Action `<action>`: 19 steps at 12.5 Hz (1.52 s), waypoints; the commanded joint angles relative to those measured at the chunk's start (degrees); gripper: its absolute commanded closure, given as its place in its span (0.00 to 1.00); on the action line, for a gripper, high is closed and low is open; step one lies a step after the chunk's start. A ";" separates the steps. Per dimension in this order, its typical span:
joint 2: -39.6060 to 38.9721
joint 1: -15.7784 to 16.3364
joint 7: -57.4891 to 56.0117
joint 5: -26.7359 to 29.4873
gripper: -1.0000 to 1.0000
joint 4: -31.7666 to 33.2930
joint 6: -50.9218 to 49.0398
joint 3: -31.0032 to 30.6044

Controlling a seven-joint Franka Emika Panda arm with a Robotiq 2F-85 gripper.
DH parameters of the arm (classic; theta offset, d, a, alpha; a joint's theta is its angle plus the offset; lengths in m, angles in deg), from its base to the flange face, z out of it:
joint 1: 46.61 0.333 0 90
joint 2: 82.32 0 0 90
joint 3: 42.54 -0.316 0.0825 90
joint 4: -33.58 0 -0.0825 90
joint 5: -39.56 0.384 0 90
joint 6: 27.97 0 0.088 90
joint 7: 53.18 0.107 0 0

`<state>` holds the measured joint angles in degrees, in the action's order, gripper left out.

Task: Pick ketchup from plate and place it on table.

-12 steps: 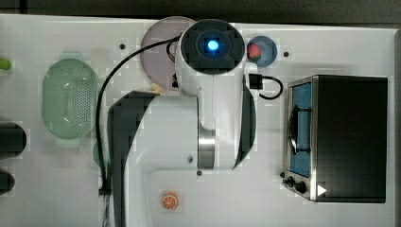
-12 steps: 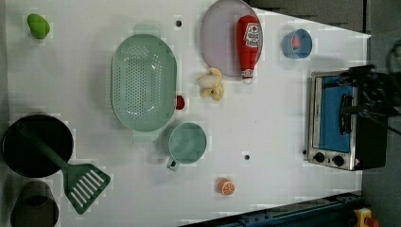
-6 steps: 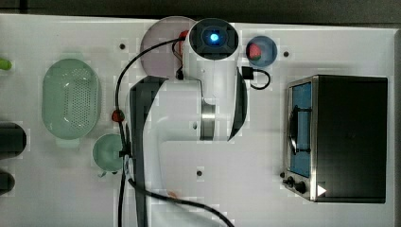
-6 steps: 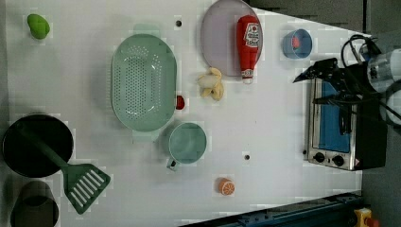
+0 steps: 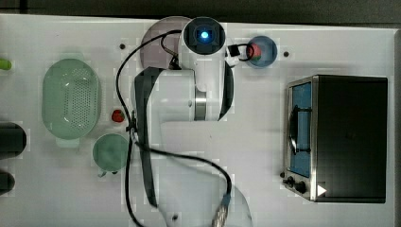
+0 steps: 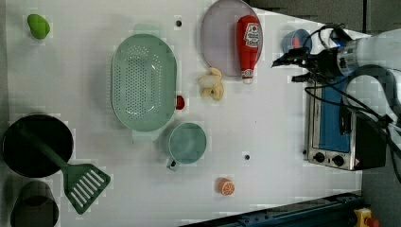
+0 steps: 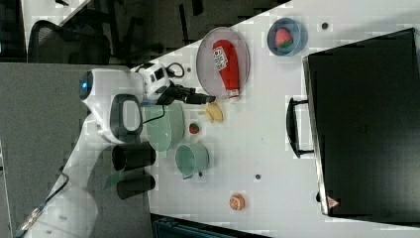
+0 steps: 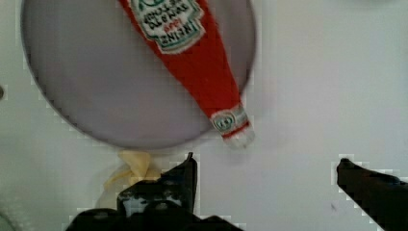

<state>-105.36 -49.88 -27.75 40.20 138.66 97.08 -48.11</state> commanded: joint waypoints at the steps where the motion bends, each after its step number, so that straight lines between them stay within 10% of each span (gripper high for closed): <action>1: -4.47 0.50 -14.89 -0.28 0.00 -3.75 2.17 -0.14; 16: -25.27 2.16 -17.62 -7.32 0.00 -18.69 12.92 0.07; 19: -26.35 2.14 -17.62 -7.32 0.28 -18.67 15.48 0.32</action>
<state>-132.15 -47.92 -43.20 33.34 120.70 110.76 -47.92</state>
